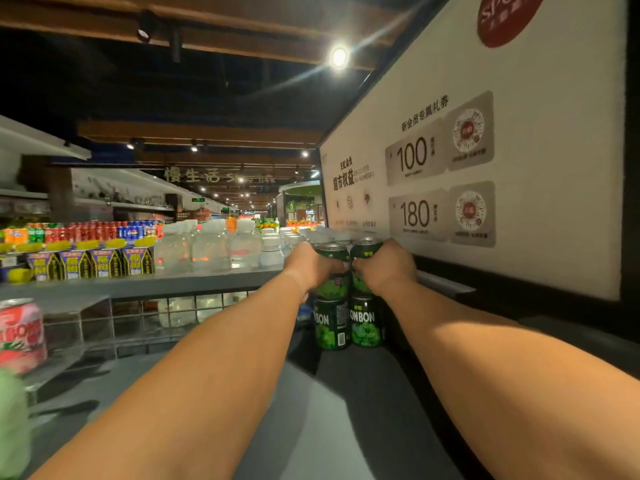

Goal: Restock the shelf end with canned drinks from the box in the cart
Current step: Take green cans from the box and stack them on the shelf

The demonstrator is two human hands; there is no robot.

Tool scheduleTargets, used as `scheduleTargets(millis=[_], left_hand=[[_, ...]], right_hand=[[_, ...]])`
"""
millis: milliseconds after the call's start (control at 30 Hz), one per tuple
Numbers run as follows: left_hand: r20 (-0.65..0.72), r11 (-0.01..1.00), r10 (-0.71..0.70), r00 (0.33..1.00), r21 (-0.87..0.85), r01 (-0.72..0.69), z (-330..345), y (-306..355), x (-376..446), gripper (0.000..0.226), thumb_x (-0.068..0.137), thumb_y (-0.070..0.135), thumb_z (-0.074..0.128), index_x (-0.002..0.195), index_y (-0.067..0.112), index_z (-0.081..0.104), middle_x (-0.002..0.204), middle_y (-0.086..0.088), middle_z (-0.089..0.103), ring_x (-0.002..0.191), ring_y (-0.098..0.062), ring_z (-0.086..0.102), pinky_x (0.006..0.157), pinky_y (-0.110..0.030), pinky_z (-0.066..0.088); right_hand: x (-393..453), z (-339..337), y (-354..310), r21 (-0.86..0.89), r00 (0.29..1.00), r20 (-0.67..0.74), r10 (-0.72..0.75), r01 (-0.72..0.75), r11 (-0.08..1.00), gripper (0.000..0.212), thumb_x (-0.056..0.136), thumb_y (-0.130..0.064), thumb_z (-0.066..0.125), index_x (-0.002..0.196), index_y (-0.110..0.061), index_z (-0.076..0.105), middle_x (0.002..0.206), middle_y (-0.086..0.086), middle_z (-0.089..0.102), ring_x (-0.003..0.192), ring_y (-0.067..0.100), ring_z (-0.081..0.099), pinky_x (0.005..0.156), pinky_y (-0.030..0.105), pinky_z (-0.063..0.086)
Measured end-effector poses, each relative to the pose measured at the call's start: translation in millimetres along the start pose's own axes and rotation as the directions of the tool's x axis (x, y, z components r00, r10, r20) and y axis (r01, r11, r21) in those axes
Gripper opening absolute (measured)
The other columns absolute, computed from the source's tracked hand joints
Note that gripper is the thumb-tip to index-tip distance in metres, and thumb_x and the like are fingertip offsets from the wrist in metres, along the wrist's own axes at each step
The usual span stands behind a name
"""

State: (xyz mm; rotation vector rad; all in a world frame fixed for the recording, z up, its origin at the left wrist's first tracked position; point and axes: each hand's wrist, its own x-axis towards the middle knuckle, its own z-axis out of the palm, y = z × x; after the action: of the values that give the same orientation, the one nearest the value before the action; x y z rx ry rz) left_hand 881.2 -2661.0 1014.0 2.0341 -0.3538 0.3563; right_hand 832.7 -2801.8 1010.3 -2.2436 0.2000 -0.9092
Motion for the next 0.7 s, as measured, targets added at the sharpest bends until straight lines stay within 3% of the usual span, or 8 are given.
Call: scheduleTargets(millis=[133, 233, 333, 433, 567, 700], left_hand=[[-0.024, 0.968, -0.084, 0.996, -0.240, 0.076, 3.0, -14.2, 2.0, 0.042, 0.066, 0.025, 0.090, 0.103, 0.013, 0.073, 0.095, -0.006, 0.076, 0.092, -0.028, 0.072, 0.089, -0.046, 0.058], [0.043, 0.912, -0.085, 0.995, -0.398, 0.095, 4.7, -21.0, 1.1, 0.052, 0.068, 0.014, 0.089, 0.114, 0.007, 0.065, 0.105, -0.013, 0.074, 0.099, -0.035, 0.070, 0.094, -0.053, 0.053], [0.140, 0.936, -0.101, 0.985, -0.323, 0.142, 5.0, -26.1, -1.7, 0.066, 0.072, 0.013, 0.087, 0.123, 0.015, 0.046, 0.114, -0.012, 0.069, 0.106, -0.032, 0.065, 0.093, -0.052, 0.052], [0.190, 0.974, -0.123, 0.974, -0.163, 0.155, 5.7, -34.0, -7.5, 0.076, 0.066, 0.008, 0.090, 0.122, 0.018, 0.039, 0.107, -0.008, 0.066, 0.096, -0.026, 0.065, 0.069, -0.038, 0.057], [0.163, 0.994, -0.097, 0.982, -0.033, 0.104, 5.0, -38.1, -8.0, 0.086, 0.060, 0.008, 0.093, 0.125, 0.017, 0.037, 0.109, -0.006, 0.065, 0.103, -0.028, 0.064, 0.090, -0.047, 0.055], [0.155, 0.996, -0.064, 0.986, -0.051, 0.073, 0.5, -41.3, -9.2, 0.080, 0.061, 0.006, 0.092, 0.116, 0.021, 0.036, 0.108, -0.006, 0.065, 0.101, -0.028, 0.065, 0.088, -0.052, 0.056]], right_hand=[[3.8, 6.9, 2.9, -0.104, 0.999, -0.017, -0.045, 0.043, 0.994, 0.028, 0.080, -0.039, 0.073, 0.089, -0.018, 0.056, 0.082, 0.001, 0.060, 0.070, 0.018, 0.055, 0.060, 0.027, 0.041], [4.1, 9.9, 6.3, -0.166, 0.996, 0.003, -0.088, 0.087, 0.982, 0.027, 0.078, -0.041, 0.073, 0.089, -0.020, 0.060, 0.078, -0.003, 0.058, 0.067, 0.015, 0.052, 0.055, 0.024, 0.037], [2.2, 11.3, 8.9, -0.165, 0.994, -0.016, -0.111, 0.107, 0.980, 0.028, 0.078, -0.040, 0.075, 0.086, -0.021, 0.055, 0.071, -0.007, 0.051, 0.062, 0.011, 0.048, 0.052, 0.023, 0.034], [-0.5, 13.1, 11.2, -0.145, 0.991, -0.045, -0.123, 0.116, 0.983, 0.038, 0.080, -0.038, 0.074, 0.099, -0.017, 0.049, 0.082, -0.003, 0.054, 0.072, 0.017, 0.052, 0.062, 0.027, 0.043], [-2.5, 10.4, 10.9, -0.156, 0.990, -0.020, -0.140, 0.135, 0.979, 0.042, 0.080, -0.041, 0.074, 0.103, -0.015, 0.050, 0.087, 0.000, 0.056, 0.078, 0.021, 0.055, 0.066, 0.028, 0.043], [-4.1, 6.9, 9.9, -0.136, 0.991, 0.023, -0.135, 0.137, 0.981, 0.044, 0.082, -0.040, 0.073, 0.108, -0.013, 0.049, 0.101, 0.006, 0.063, 0.093, 0.026, 0.062, 0.072, 0.031, 0.047]])
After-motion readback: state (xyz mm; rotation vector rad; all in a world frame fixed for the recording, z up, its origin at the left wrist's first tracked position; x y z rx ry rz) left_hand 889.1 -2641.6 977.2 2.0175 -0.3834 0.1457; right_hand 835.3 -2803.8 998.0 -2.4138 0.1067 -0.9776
